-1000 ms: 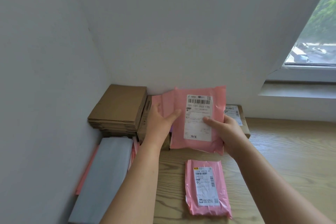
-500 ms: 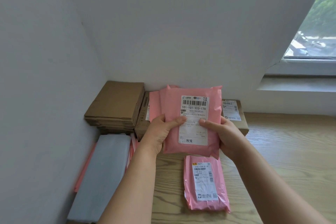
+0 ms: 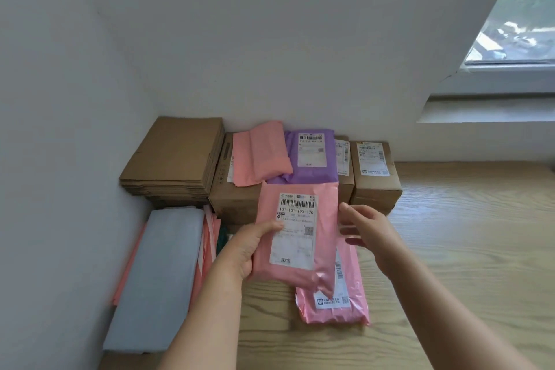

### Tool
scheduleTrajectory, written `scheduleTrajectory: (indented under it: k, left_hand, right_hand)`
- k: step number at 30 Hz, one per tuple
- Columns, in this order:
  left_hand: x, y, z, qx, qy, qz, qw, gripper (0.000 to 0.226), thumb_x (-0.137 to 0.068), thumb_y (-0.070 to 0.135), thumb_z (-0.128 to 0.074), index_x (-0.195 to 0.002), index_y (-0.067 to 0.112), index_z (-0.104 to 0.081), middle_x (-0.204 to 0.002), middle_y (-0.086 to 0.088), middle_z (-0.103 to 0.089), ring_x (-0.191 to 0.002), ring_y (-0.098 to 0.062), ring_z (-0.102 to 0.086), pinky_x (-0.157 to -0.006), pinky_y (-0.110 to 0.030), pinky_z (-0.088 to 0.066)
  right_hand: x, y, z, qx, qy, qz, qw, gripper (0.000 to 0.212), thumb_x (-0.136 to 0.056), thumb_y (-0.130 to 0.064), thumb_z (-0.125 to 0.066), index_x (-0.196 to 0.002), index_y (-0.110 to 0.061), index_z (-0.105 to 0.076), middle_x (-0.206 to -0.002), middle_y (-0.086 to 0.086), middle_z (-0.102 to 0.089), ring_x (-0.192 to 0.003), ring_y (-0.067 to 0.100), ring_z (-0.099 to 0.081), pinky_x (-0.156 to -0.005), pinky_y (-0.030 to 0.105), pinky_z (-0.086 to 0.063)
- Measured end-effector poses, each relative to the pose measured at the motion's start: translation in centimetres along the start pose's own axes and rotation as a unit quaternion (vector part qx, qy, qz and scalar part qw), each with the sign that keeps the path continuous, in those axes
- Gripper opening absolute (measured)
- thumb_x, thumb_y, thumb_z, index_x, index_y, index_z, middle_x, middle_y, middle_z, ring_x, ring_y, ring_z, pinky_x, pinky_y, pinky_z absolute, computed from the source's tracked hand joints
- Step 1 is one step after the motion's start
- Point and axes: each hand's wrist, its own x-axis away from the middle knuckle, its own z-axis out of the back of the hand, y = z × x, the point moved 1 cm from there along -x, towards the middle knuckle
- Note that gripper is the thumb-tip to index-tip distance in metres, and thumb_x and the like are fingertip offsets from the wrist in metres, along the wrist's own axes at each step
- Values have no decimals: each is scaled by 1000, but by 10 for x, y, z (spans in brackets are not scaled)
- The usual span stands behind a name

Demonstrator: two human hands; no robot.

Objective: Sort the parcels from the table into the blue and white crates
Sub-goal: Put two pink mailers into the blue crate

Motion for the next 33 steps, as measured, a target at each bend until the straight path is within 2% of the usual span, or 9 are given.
scheduleTrajectory:
  k: [3, 9, 12, 15, 21, 25, 28, 31, 33]
  left_hand:
    - [-3, -38, 9, 5, 27, 78, 997, 28, -88, 19, -69, -113, 7, -70, -103, -18, -75, -98, -35, -72, -87, -49, -56]
    - [-17, -87, 1, 42, 84, 141, 986, 19, -96, 16, -60, -110, 6, -68, -94, -17, -76, -92, -34, -72, -81, -49, -58]
    - [-23, -101, -13, 18, 89, 168, 982, 18, -96, 16, -60, -110, 6, -68, -97, -19, -76, -94, -36, -72, -83, -50, -58]
    - [-30, -113, -22, 6, 110, 170, 979, 21, -94, 11, -61, -111, 1, -67, -106, -24, -73, -100, -40, -70, -93, -57, -54]
    - [-38, -126, -42, 7, 94, 159, 983, 22, -93, 12, -61, -112, 4, -68, -104, -21, -74, -99, -38, -71, -91, -56, -55]
    - [-38, -118, -63, 20, 70, 150, 986, 22, -94, 11, -60, -113, 3, -67, -106, -21, -74, -99, -37, -71, -88, -53, -56]
    - [-41, -105, -81, 20, 37, 132, 990, 21, -94, 10, -57, -111, 4, -68, -104, -20, -74, -91, -34, -72, -76, -44, -59]
    - [-46, -90, -109, -16, -12, 113, 993, 17, -93, 9, -57, -105, 5, -69, -102, -18, -75, -88, -31, -72, -79, -43, -59]
    - [-46, -80, -133, -41, -44, 95, 994, 19, -92, 7, -59, -106, 3, -70, -102, -19, -74, -92, -32, -71, -88, -46, -57]
  right_hand:
    - [-15, 54, 16, 110, 70, -68, 989, 41, -91, -29, -69, -125, -8, -58, -110, 12, -67, -95, 27, -64, -87, 44, -53]
    - [-24, 119, 20, 187, 24, -164, 968, 61, -89, -24, -69, -140, -3, -43, -128, 17, -60, -101, 26, -59, -81, 30, -44]
    - [-28, 136, 15, 186, 0, -189, 964, 59, -86, -20, -69, -137, -2, -44, -103, 12, -64, -83, 24, -58, -67, 28, -42]
    - [-31, 145, 15, 197, -11, -187, 962, 28, -84, -12, -67, -109, -7, -54, -78, 4, -62, -73, 24, -60, -67, 31, -46]
    - [-29, 143, 24, 139, -63, -196, 969, 4, -85, -6, -64, -81, -7, -63, -60, 4, -65, -51, 18, -59, -48, 21, -43]
    - [-25, 131, 40, 64, -39, -181, 981, 14, -87, -6, -65, -101, -3, -64, -79, 12, -70, -58, 22, -64, -49, 25, -48]
    - [-15, 117, 57, 11, -9, -153, 988, 21, -85, -7, -67, -105, -1, -63, -89, 23, -71, -61, 32, -64, -52, 44, -52]
    - [4, 104, 80, -39, 65, -130, 989, 23, -86, -4, -66, -108, -2, -62, -93, 23, -70, -55, 27, -60, -36, 25, -42]
    - [19, 96, 97, -82, 111, -109, 984, 20, -87, -1, -64, -106, -2, -63, -87, 18, -69, -53, 25, -59, -39, 26, -44]
